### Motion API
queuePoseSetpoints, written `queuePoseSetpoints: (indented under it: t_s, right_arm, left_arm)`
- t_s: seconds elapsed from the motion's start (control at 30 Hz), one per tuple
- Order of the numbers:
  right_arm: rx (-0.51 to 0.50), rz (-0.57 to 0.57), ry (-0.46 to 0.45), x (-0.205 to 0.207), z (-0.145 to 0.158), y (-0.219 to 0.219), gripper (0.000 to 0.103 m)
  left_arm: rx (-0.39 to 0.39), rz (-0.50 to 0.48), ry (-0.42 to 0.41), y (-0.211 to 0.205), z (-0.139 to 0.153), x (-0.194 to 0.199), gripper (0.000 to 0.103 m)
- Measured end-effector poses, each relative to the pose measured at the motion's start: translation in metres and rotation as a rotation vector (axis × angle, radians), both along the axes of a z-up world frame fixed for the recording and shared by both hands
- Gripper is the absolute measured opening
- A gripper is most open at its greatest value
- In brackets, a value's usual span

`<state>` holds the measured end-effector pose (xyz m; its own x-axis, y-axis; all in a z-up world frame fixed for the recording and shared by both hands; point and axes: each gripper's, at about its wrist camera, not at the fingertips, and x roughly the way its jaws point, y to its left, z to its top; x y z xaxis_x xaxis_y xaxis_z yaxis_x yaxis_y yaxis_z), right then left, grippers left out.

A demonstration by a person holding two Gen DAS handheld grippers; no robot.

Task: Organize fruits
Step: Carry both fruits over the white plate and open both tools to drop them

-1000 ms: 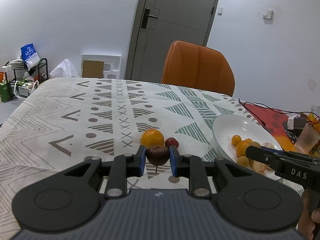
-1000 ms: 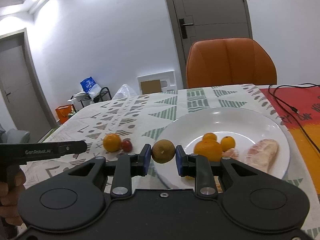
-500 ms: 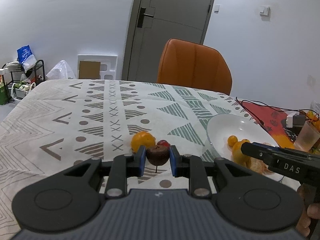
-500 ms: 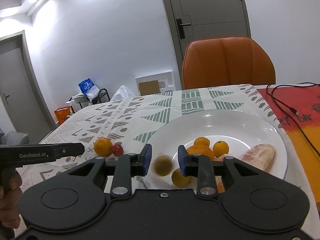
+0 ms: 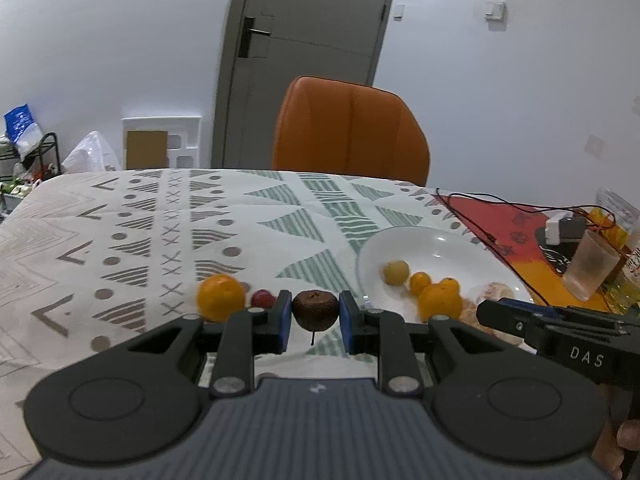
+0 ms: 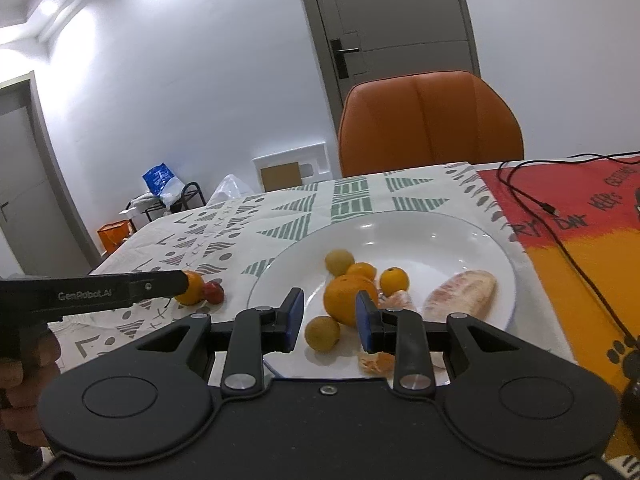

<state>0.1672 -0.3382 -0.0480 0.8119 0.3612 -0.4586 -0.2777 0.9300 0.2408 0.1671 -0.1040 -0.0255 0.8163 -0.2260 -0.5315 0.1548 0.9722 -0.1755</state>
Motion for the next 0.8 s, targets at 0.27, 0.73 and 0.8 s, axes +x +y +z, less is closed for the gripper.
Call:
queuePoseSetpoints:
  t_s: [0.27,0.73,0.8]
  right_arm:
    - [0.0,-0.03,-0.002,-0.007,0.003,-0.012,0.03]
    - [0.015,-0.057,-0.002,-0.014,0.005,-0.024,0.03]
    - [0.02,-0.054,0.001,-0.014,0.005,-0.025,0.033]
  left_arm:
    - [0.0,-0.048,-0.004,-0.019,0.002,0.007,0.023]
    - [0.011,-0.125,-0.022,-0.051,0.009,0.013,0.024]
    - [0.017,-0.124,-0.019,-0.054,0.01,0.014,0.024]
